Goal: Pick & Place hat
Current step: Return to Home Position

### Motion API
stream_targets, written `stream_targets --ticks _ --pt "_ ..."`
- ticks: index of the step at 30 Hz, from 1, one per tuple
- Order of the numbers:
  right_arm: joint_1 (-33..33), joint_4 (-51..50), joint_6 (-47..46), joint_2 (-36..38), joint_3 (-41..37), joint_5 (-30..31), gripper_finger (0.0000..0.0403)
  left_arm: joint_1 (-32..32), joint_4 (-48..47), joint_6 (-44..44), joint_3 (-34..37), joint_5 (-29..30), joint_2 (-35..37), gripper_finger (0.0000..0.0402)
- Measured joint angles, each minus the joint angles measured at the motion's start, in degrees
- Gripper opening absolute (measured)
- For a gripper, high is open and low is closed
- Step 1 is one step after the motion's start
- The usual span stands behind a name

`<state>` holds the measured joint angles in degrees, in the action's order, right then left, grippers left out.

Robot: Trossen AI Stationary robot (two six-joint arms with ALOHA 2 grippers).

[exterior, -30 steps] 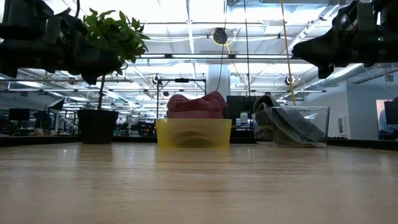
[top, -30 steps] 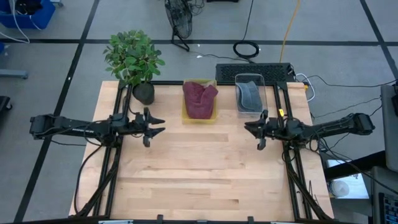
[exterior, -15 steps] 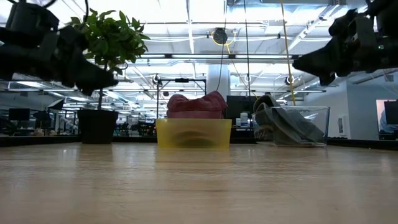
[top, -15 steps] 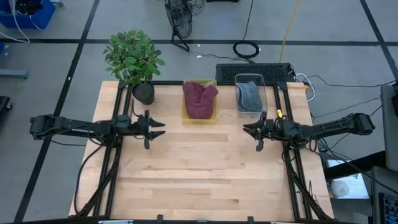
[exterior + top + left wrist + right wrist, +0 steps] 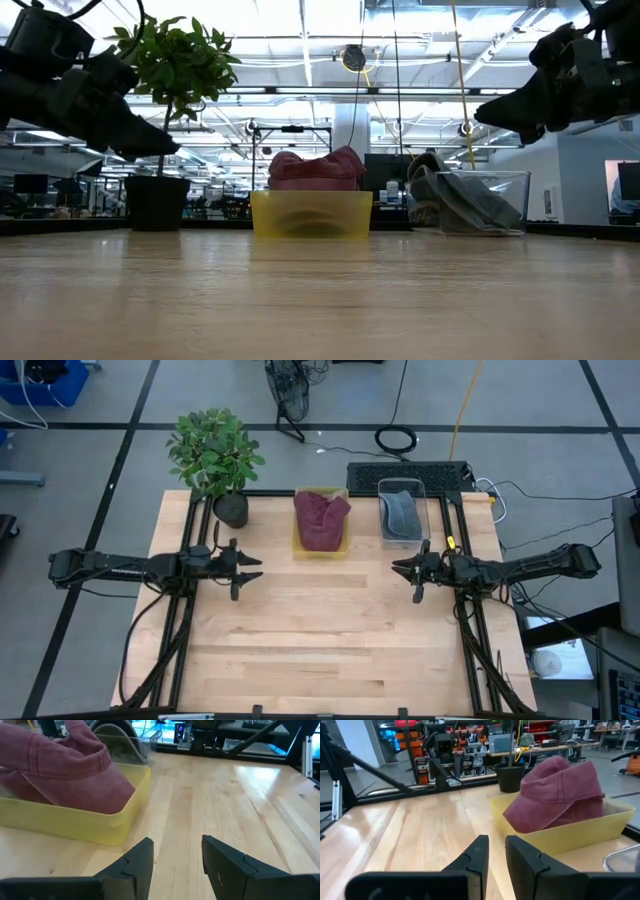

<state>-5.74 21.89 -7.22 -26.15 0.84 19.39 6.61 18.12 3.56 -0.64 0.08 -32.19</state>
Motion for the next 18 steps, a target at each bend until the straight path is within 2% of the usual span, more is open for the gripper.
stream_targets --ticks 12,18 --pt "0.0 -8.9 0.2 10.4 0.0 0.3 0.0054 0.0 -16.6 -0.2 -0.2 3.0 18.5 0.0168" --pt "0.0 -13.0 0.0 14.5 0.0 0.3 0.0054 0.0 -19.8 -0.4 -1.2 2.6 22.8 0.0168"
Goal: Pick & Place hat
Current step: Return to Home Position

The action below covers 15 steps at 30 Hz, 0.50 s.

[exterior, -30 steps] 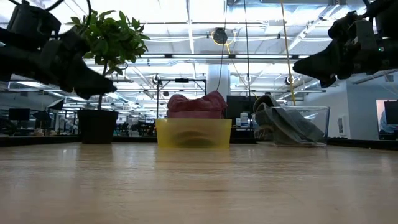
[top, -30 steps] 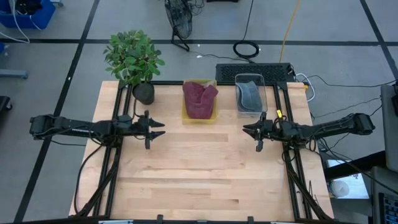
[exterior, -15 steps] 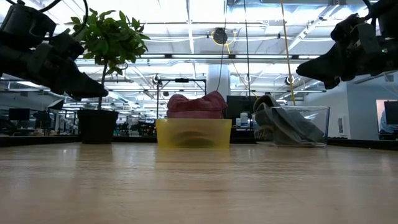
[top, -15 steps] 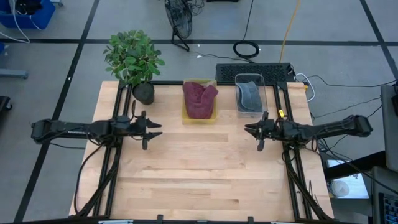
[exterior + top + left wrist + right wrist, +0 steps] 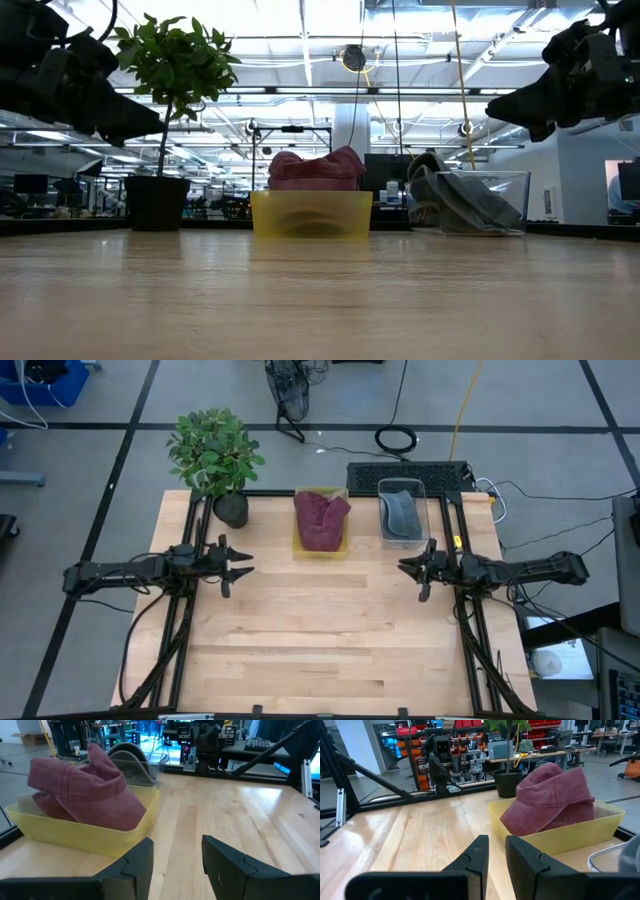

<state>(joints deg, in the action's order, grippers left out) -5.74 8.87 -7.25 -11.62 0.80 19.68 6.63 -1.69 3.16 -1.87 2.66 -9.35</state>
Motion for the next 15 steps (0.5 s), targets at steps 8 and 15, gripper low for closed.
stream_targets --ticks 8,15 --pt "0.0 -5.0 0.9 5.4 1.5 -0.1 0.0054 0.0 -0.3 0.0 -0.1 -0.1 0.2 0.0168" --pt "0.0 -10.0 1.2 8.6 4.2 -0.4 0.0054 0.0 -7.0 -0.5 -3.9 -0.6 0.2 0.0168"
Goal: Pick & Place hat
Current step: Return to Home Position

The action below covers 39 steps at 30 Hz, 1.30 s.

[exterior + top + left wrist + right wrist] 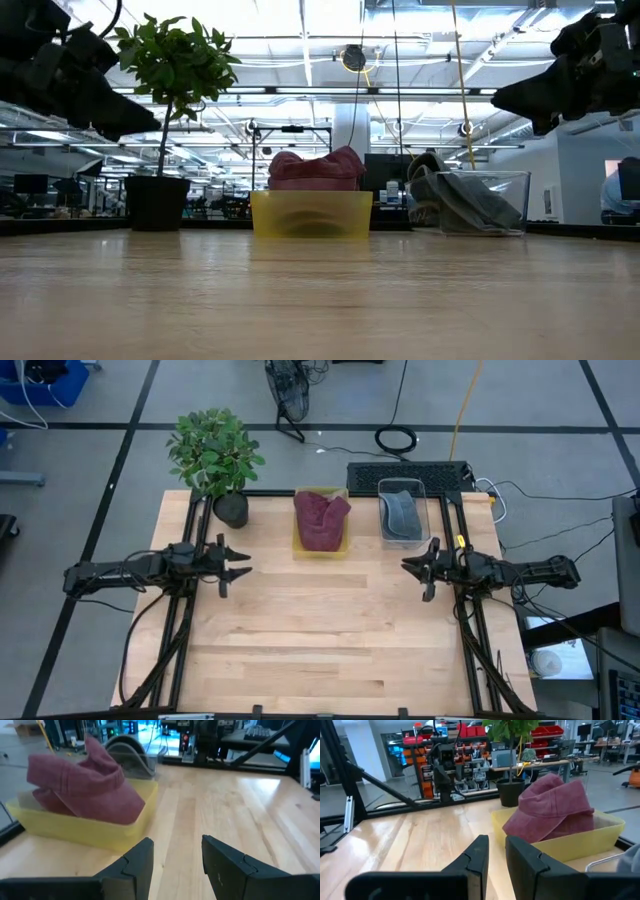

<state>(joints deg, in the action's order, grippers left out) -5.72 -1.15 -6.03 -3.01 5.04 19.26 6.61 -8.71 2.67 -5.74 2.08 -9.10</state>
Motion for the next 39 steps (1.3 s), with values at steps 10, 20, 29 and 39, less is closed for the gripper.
stream_targets --ticks 10,20,29,39 --pt "0.1 4.8 -0.6 -0.9 -4.2 1.9 0.0054 0.0 10.6 1.1 5.0 0.5 -0.6 0.0168" --pt "0.1 6.5 -0.5 -1.4 -4.2 1.8 0.0054 0.0 10.9 1.1 5.0 0.6 -0.6 0.0168" --pt "0.1 6.6 -0.6 -1.5 -4.2 1.7 0.0054 0.0 11.8 1.0 5.0 0.6 -0.6 0.0168" --pt "0.1 6.9 -0.6 -1.4 -4.2 1.7 0.0054 0.0 11.9 1.0 5.0 0.6 -0.6 0.0168"
